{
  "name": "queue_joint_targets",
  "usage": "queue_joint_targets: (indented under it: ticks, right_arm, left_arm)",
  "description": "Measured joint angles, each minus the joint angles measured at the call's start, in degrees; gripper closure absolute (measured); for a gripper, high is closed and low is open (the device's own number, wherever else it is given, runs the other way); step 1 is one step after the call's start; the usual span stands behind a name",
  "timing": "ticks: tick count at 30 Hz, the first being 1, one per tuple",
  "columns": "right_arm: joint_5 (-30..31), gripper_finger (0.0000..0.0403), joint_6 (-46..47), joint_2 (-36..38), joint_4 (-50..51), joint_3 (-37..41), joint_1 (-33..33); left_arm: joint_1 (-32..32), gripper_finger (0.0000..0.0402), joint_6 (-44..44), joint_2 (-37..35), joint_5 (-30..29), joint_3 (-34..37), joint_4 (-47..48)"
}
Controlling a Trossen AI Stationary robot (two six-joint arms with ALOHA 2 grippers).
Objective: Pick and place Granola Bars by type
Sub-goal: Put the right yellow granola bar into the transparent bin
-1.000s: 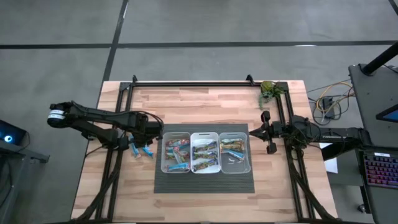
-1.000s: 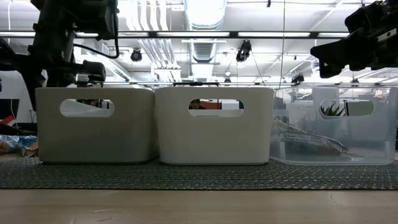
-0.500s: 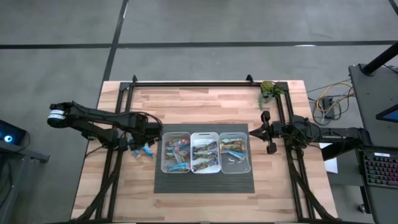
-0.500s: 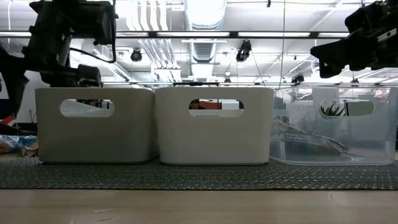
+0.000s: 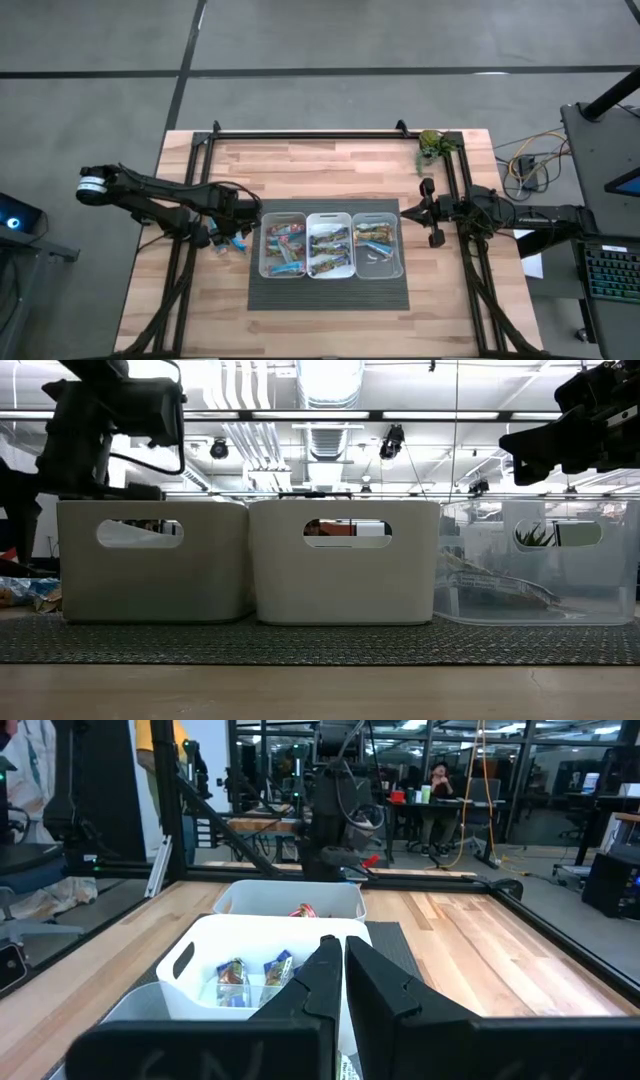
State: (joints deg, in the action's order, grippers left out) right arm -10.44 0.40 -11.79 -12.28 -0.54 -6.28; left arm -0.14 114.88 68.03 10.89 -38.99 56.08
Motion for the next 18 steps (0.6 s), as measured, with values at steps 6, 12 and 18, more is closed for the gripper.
queue_joint_targets:
  ticks: [6, 12, 18]
  right_arm:
    - [-0.02, 0.0394, 0.0, 0.01, 0.0, 0.0, 0.0]
    - [-0.02, 0.0394, 0.0, 0.0, -0.02, 0.0, 0.0]
    - [-0.02, 0.0394, 0.0, 0.0, 0.0, 0.0, 0.01]
  left_arm:
    - [0.0, 0.0204, 1.82, 0.0, -0.04, 2.08, -3.56]
    - [0.0, 0.0204, 3.41, 0.0, -0.06, 3.07, -3.79]
    - [-0.02, 0.0204, 3.82, 0.0, -0.3, 4.71, -4.2]
